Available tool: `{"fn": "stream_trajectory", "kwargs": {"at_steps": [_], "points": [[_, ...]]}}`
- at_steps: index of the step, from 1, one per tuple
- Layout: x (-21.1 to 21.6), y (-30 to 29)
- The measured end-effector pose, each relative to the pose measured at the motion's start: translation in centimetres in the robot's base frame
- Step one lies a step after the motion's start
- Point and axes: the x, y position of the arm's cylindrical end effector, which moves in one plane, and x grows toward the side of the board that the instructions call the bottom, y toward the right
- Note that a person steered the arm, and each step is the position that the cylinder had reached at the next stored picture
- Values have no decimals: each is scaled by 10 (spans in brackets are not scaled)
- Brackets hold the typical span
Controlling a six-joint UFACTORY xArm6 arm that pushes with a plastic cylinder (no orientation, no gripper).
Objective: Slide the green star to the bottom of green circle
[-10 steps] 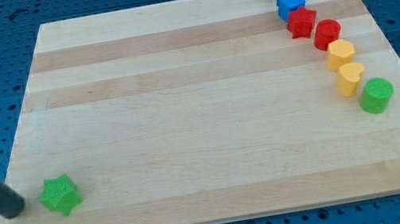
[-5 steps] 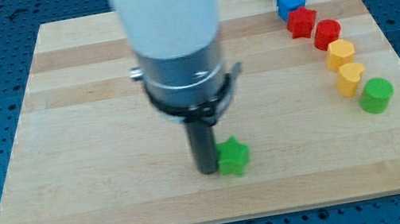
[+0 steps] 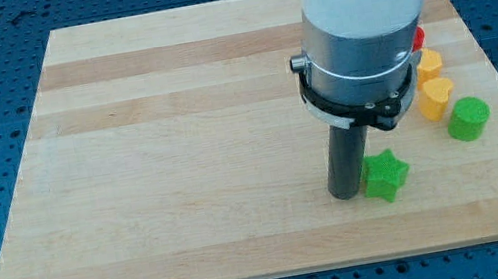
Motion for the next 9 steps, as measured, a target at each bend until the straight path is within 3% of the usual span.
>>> {"fn": "stream_trajectory", "kwargs": {"at_steps": [3, 8, 9], "points": [[-5, 82], [-5, 129], [-5, 112]]}}
